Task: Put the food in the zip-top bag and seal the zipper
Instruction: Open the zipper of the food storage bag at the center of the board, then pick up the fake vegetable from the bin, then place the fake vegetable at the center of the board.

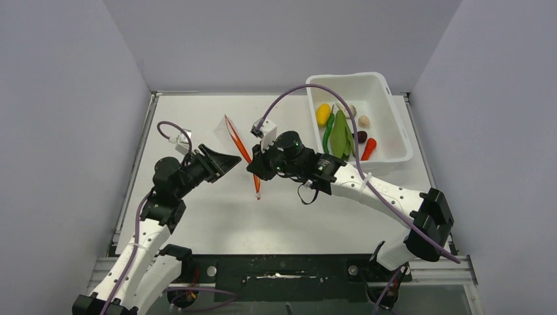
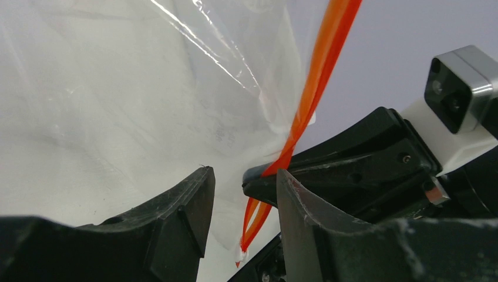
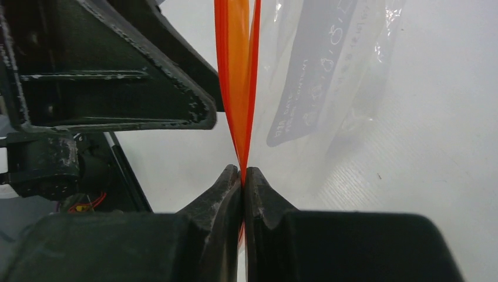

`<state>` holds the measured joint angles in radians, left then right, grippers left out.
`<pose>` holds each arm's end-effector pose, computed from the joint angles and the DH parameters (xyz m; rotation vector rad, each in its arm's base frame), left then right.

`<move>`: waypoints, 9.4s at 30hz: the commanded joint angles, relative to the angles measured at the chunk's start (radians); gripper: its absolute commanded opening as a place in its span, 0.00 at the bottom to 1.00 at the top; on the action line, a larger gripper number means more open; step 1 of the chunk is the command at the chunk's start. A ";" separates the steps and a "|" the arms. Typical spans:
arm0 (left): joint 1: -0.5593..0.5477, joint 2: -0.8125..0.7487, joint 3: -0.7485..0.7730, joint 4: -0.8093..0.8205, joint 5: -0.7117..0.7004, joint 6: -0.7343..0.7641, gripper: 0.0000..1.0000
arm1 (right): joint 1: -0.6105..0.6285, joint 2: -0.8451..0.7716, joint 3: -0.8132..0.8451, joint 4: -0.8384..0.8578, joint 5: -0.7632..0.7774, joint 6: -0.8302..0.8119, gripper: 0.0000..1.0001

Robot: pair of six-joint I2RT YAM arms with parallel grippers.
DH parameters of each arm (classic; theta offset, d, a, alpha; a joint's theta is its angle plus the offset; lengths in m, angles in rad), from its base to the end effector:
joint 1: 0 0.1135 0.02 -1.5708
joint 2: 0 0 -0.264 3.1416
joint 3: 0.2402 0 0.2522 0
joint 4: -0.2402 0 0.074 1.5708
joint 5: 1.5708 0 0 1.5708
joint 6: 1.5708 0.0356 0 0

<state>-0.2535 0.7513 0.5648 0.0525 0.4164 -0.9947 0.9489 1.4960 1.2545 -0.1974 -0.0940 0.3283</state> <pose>0.1750 -0.0602 0.2930 -0.3490 1.8347 -1.2531 0.2021 0.2877 0.3299 -0.7098 2.0056 0.8856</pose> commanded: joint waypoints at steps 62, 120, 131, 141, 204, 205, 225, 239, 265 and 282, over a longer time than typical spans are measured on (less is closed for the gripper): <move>0.003 -0.028 0.133 -0.129 0.029 0.211 0.00 | -0.053 -0.016 0.072 -0.024 0.176 0.111 0.00; -0.006 0.104 0.281 -0.335 -0.396 0.395 0.00 | -0.059 -0.041 0.073 -0.027 0.414 0.186 0.00; -0.007 0.073 0.308 -0.361 -0.398 0.538 0.00 | -0.076 -0.038 -0.002 0.055 0.241 0.194 0.03; -0.007 0.087 0.296 -0.355 -0.373 0.585 0.00 | -0.077 -0.033 0.049 0.050 0.168 0.163 0.36; -0.134 0.166 0.192 -0.267 -0.485 0.729 0.00 | -0.895 0.642 0.555 -0.372 -0.042 -0.241 0.35; -0.133 0.164 0.192 -0.265 -0.486 0.729 0.00 | -0.896 0.641 0.553 -0.371 -0.044 -0.240 0.33; -0.132 0.115 0.184 -0.265 -0.524 0.729 0.00 | -0.826 0.421 0.396 -0.312 0.120 -0.191 0.00; -0.122 0.122 0.187 -0.274 -0.536 0.729 0.00 | -0.746 0.195 0.370 -0.368 0.235 -0.195 0.00; -0.105 0.116 0.166 -0.239 -0.505 0.722 0.00 | -0.566 -0.075 0.385 -0.548 0.110 -0.215 0.00; -0.095 0.094 0.175 -0.259 -0.701 0.731 0.00 | -0.274 -0.085 0.154 -0.499 -0.077 -0.139 0.00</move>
<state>-0.3557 0.8810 0.7238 -0.2436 -0.1543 -0.2760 0.6022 1.3544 1.4281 -0.7525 -0.1463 0.1623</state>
